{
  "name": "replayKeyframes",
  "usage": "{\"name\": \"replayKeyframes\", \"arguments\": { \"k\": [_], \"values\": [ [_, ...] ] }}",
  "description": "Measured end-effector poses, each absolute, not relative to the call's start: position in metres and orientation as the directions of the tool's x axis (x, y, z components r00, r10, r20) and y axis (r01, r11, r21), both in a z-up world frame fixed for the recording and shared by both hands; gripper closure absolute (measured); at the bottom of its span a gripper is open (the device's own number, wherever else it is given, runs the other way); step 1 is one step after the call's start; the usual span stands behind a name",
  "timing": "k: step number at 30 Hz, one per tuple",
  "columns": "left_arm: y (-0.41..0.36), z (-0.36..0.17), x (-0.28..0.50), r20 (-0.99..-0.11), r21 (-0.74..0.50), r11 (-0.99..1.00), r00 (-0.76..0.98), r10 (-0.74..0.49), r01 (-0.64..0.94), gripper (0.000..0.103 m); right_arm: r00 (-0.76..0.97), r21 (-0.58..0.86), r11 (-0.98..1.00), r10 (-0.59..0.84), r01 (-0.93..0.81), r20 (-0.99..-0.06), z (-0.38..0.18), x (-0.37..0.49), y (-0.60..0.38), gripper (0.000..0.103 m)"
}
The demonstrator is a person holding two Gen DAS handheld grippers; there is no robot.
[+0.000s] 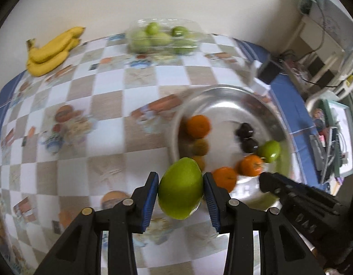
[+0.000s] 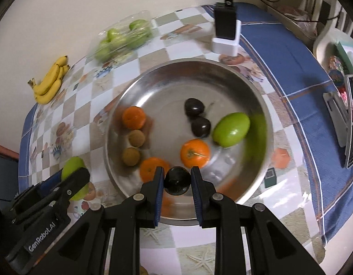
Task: Organize fruits
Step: 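Carry the green mango and dark plum over the steel bowl with both tools, then open the left tool to drop the mango while the right releases the plum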
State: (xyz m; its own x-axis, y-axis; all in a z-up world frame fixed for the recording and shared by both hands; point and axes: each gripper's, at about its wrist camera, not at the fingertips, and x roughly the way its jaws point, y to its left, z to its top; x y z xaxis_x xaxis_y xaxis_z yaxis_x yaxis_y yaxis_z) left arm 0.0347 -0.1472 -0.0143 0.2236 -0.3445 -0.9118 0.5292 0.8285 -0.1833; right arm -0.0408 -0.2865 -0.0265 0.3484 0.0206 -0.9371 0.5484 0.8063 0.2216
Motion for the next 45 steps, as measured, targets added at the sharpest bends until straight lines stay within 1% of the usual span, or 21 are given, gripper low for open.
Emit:
{"name": "replayKeyframes", "arguments": {
  "k": [13, 22, 33, 36, 38, 39, 40, 42, 43, 45],
  "values": [
    [-0.176, -0.038, 0.037, -0.914, -0.214, 0.816, 0.186, -0.361, 0.537, 0.060, 0.261, 0.185, 0.816, 0.044, 0.548, -0.964, -0.052, -0.042, -0.283, 0.078],
    [-0.178, -0.045, 0.042, -0.915, -0.247, 0.821, 0.155, -0.372, 0.514, 0.060, 0.246, 0.182, 0.823, 0.053, 0.538, -0.968, -0.057, -0.039, -0.279, 0.078],
    [-0.166, -0.026, 0.046, -0.896, -0.268, 0.825, 0.185, -0.403, 0.498, 0.059, 0.251, 0.161, 0.824, 0.024, 0.544, -0.968, -0.050, -0.038, -0.279, 0.077],
    [-0.157, -0.022, 0.050, -0.905, -0.243, 0.847, 0.203, -0.373, 0.474, 0.059, 0.266, 0.169, 0.820, 0.022, 0.547, -0.964, -0.046, -0.040, -0.281, 0.077],
    [-0.147, -0.021, 0.054, -0.916, -0.197, 0.872, 0.232, -0.326, 0.447, 0.054, 0.269, 0.169, 0.820, 0.020, 0.547, -0.963, -0.045, -0.040, -0.282, 0.077],
    [-0.142, -0.022, 0.056, -0.921, -0.176, 0.884, 0.246, -0.303, 0.432, 0.050, 0.270, 0.170, 0.820, 0.019, 0.546, -0.963, -0.045, -0.040, -0.282, 0.077],
    [-0.138, -0.024, 0.059, -0.925, -0.157, 0.895, 0.255, -0.281, 0.418, 0.048, 0.270, 0.169, 0.821, 0.019, 0.545, -0.963, -0.045, -0.040, -0.282, 0.076],
    [-0.130, -0.029, 0.063, -0.935, -0.118, 0.911, 0.264, -0.235, 0.394, 0.047, 0.267, 0.163, 0.821, 0.014, 0.547, -0.964, -0.044, -0.039, -0.282, 0.062],
    [-0.125, -0.032, 0.065, -0.940, -0.099, 0.920, 0.266, -0.211, 0.380, 0.045, 0.267, 0.160, 0.821, 0.010, 0.548, -0.964, -0.044, -0.038, -0.281, 0.060],
    [-0.117, -0.040, 0.070, -0.950, -0.068, 0.933, 0.262, -0.168, 0.354, 0.042, 0.267, 0.157, 0.823, 0.007, 0.545, -0.964, -0.045, -0.036, -0.280, 0.059]
  ]
}}
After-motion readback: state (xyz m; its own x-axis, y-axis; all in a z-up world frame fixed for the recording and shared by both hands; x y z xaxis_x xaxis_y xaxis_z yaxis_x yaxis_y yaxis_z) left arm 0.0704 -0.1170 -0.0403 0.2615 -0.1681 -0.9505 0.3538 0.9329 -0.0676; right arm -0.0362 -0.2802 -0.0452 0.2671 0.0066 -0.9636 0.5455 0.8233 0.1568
